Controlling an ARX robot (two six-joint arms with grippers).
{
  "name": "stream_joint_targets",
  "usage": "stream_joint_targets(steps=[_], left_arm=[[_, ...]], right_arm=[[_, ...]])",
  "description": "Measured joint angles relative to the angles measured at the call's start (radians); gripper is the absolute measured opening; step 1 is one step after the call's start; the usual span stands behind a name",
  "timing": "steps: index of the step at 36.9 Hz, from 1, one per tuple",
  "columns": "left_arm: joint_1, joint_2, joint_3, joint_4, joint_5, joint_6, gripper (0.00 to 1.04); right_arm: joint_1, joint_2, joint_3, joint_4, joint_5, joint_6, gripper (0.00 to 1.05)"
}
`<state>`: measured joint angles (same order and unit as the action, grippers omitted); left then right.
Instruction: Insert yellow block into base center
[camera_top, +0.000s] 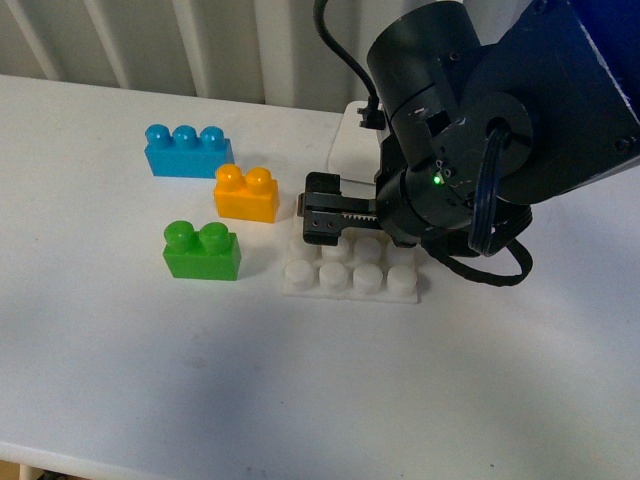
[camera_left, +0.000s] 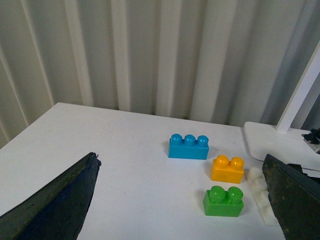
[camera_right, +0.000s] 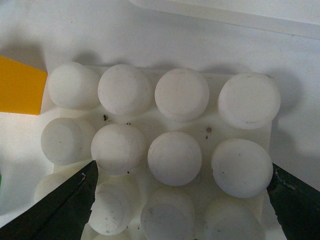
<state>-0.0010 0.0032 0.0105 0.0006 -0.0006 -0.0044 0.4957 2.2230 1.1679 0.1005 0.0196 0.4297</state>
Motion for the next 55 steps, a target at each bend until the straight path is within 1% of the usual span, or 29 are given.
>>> stream_joint_targets(steps=[5,13,17,21,23,25,29,30,32,33,34,36,39,42,44,45,47,55], left_arm=[[0.000,0.000,0.000,0.000,0.000,0.000,0.98],[0.000,0.000,0.000,0.000,0.000,0.000,0.98],[0.000,0.000,0.000,0.000,0.000,0.000,0.98],[0.000,0.000,0.000,0.000,0.000,0.000,0.98],[0.000,0.000,0.000,0.000,0.000,0.000,0.98],[0.000,0.000,0.000,0.000,0.000,0.000,0.98],[0.000,0.000,0.000,0.000,0.000,0.000,0.98],[0.000,0.000,0.000,0.000,0.000,0.000,0.98],[0.000,0.000,0.000,0.000,0.000,0.000,0.98],[0.000,0.000,0.000,0.000,0.000,0.000,0.98],[0.000,0.000,0.000,0.000,0.000,0.000,0.98],[0.000,0.000,0.000,0.000,0.002,0.000,0.98],[0.000,0.000,0.000,0.000,-0.001,0.000,0.98],[0.000,0.000,0.000,0.000,0.000,0.000,0.98],[0.000,0.000,0.000,0.000,0.000,0.000,0.98],[0.000,0.000,0.000,0.000,0.000,0.000,0.98],[0.000,0.000,0.000,0.000,0.000,0.000,0.98],[0.000,0.000,0.000,0.000,0.000,0.000,0.98]], right_arm=[[-0.027,-0.021,-0.031,0.036,-0.027,0.018,0.96],[-0.113,-0.140,-0.126,0.098,-0.077,0.047,0.96],[-0.151,-0.219,-0.173,0.132,-0.101,0.042,0.96],[-0.202,-0.334,-0.255,0.182,-0.118,0.006,0.96],[-0.234,-0.409,-0.314,0.212,-0.123,-0.029,0.96],[-0.283,-0.511,-0.388,0.235,-0.148,-0.074,0.96],[-0.438,-0.739,-0.519,0.249,-0.204,-0.158,0.96],[-0.471,-0.776,-0.568,0.380,-0.142,-0.212,0.90],[-0.498,-0.826,-0.653,0.604,-0.026,-0.293,0.80],[-0.503,-0.871,-0.703,0.699,-0.011,-0.333,0.73],[-0.503,-0.906,-0.731,0.736,-0.010,-0.357,0.67],[-0.498,-0.975,-0.782,0.766,-0.018,-0.391,0.55],[-0.497,-1.042,-0.860,0.771,-0.017,-0.413,0.35],[-0.496,-1.085,-0.915,0.769,-0.018,-0.422,0.19],[-0.496,-1.111,-0.934,0.767,-0.017,-0.423,0.12],[-0.496,-1.131,-0.951,0.762,-0.016,-0.423,0.06],[-0.497,-1.170,-0.977,0.752,-0.014,-0.426,0.01],[-0.497,-1.288,-1.044,0.699,-0.018,-0.426,0.01]])
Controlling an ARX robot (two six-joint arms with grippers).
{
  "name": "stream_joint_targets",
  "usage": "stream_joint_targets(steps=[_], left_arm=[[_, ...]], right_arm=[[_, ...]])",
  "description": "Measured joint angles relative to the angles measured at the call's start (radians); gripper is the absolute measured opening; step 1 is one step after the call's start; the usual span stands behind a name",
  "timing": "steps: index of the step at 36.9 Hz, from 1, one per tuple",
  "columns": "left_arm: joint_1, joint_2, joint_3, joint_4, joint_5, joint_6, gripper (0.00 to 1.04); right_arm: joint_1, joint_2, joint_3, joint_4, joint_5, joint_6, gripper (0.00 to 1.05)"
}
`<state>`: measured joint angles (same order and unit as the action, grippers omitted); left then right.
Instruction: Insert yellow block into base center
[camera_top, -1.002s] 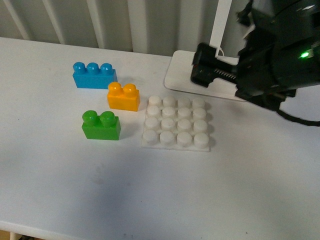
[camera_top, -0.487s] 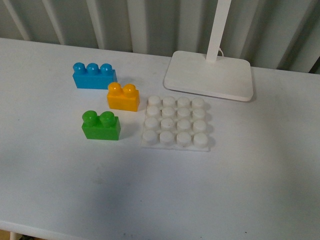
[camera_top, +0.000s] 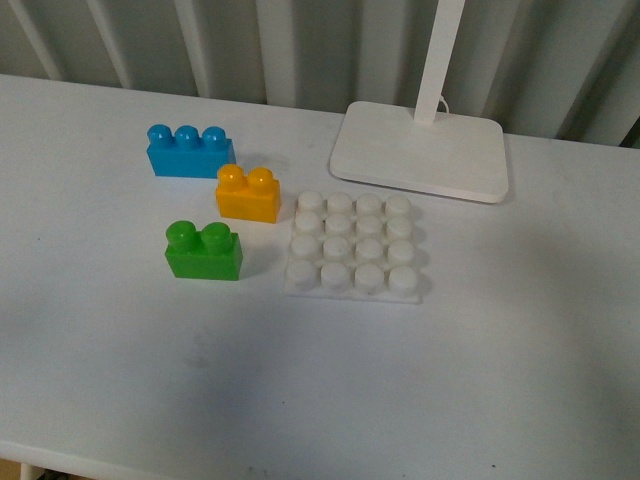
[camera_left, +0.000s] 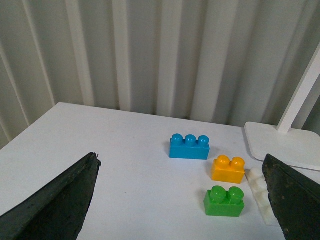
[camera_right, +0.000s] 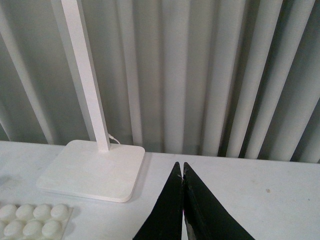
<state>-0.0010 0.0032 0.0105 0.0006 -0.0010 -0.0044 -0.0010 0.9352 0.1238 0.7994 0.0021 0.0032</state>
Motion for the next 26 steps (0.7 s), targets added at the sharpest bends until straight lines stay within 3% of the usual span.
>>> stream_joint_targets(steps=[12,26], left_arm=[[0.000,0.000,0.000,0.000,0.000,0.000,0.98],[0.000,0.000,0.000,0.000,0.000,0.000,0.98]], right_arm=[[0.000,-0.179,-0.106,-0.074,0.000,0.000,0.01],[0.000,-0.448,-0.118,-0.317,0.000,0.000,0.01]])
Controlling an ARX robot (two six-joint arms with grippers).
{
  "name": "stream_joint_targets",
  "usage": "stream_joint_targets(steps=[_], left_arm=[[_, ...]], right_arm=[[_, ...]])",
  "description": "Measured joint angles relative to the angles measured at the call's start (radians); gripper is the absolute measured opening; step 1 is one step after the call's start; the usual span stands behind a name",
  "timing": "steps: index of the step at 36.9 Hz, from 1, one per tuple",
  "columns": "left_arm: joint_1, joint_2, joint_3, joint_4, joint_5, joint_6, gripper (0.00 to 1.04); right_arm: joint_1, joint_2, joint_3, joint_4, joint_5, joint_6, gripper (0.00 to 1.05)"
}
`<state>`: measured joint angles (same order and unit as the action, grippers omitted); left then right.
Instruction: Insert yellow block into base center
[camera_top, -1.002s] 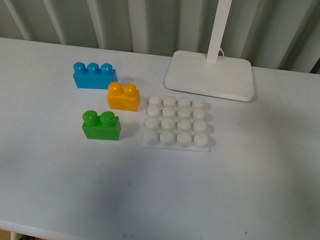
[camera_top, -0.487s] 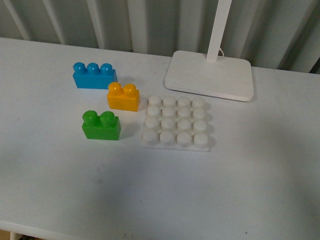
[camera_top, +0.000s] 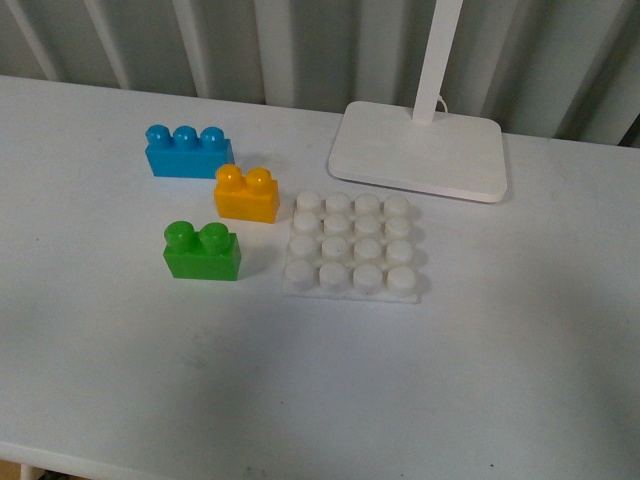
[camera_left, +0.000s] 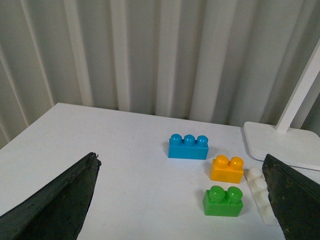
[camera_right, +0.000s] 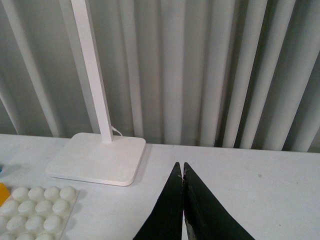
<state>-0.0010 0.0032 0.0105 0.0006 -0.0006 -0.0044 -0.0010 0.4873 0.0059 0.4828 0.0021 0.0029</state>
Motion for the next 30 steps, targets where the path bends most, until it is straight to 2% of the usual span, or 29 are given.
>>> stream_joint_targets(steps=[14,28,30], left_arm=[[0.000,0.000,0.000,0.000,0.000,0.000,0.98],[0.000,0.000,0.000,0.000,0.000,0.000,0.98],[0.000,0.000,0.000,0.000,0.000,0.000,0.98]], right_arm=[[0.000,-0.217,0.000,-0.210,0.000,0.000,0.01],[0.000,-0.312,0.000,-0.303,-0.002,0.000,0.01],[0.000,-0.363,0.001,-0.370,-0.002,0.000,0.01]])
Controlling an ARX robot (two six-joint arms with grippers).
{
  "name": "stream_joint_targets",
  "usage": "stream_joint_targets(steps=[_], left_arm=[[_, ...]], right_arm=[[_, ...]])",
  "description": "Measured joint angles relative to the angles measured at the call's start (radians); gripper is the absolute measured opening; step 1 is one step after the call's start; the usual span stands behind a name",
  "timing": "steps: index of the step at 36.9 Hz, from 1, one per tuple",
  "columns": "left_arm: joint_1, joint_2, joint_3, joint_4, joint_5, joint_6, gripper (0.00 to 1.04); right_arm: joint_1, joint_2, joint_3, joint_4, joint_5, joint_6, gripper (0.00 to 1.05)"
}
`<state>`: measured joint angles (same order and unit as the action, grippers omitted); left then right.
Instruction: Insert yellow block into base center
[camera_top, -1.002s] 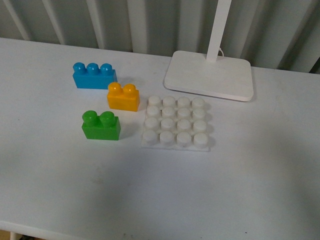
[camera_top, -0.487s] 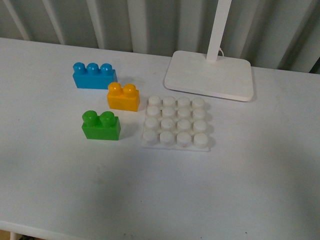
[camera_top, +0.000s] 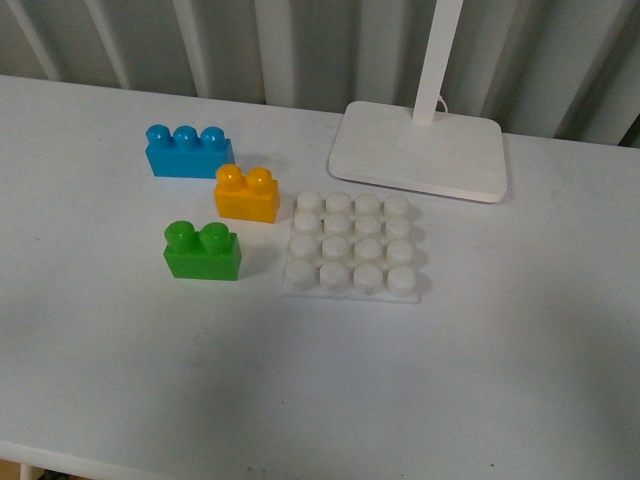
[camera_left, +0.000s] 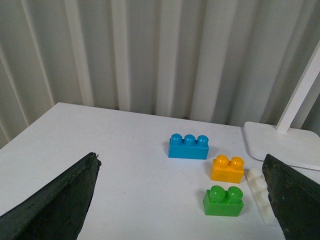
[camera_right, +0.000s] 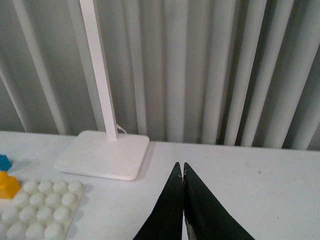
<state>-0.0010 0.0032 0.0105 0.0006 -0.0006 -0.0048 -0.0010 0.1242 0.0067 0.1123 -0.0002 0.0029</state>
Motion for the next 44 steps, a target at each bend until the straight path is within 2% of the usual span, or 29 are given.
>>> stream_joint_targets(steps=[3,13,14,17,20,21,22,24,28,32,37,44], left_arm=[[0.000,0.000,0.000,0.000,0.000,0.000,0.98],[0.000,0.000,0.000,0.000,0.000,0.000,0.98],[0.000,0.000,0.000,0.000,0.000,0.000,0.98],[0.000,0.000,0.000,0.000,0.000,0.000,0.98],[0.002,0.005,0.002,-0.006,0.005,-0.002,0.98],[0.006,0.022,0.016,-0.046,0.039,-0.015,0.98],[-0.001,0.098,0.069,-0.163,0.093,-0.049,0.98],[-0.055,0.254,0.128,-0.230,0.085,-0.080,0.98],[-0.202,0.538,0.185,-0.063,0.031,-0.125,0.98],[-0.265,0.742,0.229,0.113,0.006,-0.142,0.98],[-0.330,1.086,0.321,0.335,-0.018,-0.177,0.98],[-0.394,1.397,0.462,0.430,-0.047,-0.192,0.98]], right_arm=[[0.000,-0.084,-0.001,-0.102,0.000,0.000,0.01],[0.000,-0.119,0.000,-0.111,0.000,0.000,0.01],[0.000,-0.120,-0.001,-0.111,0.000,-0.002,0.04],[0.000,-0.120,0.000,-0.111,0.000,-0.002,0.23],[0.000,-0.120,-0.001,-0.111,0.000,-0.002,0.36],[0.000,-0.120,0.000,-0.111,0.000,-0.002,0.39],[0.000,-0.120,-0.001,-0.111,0.000,-0.002,0.47],[0.000,-0.120,-0.001,-0.111,-0.002,-0.002,0.57],[0.000,-0.120,-0.001,-0.111,-0.001,-0.002,0.80],[0.000,-0.120,-0.001,-0.111,-0.001,-0.002,0.96],[0.000,-0.120,-0.001,-0.111,-0.001,-0.002,0.95],[0.000,-0.120,-0.001,-0.111,-0.001,-0.002,0.95]])
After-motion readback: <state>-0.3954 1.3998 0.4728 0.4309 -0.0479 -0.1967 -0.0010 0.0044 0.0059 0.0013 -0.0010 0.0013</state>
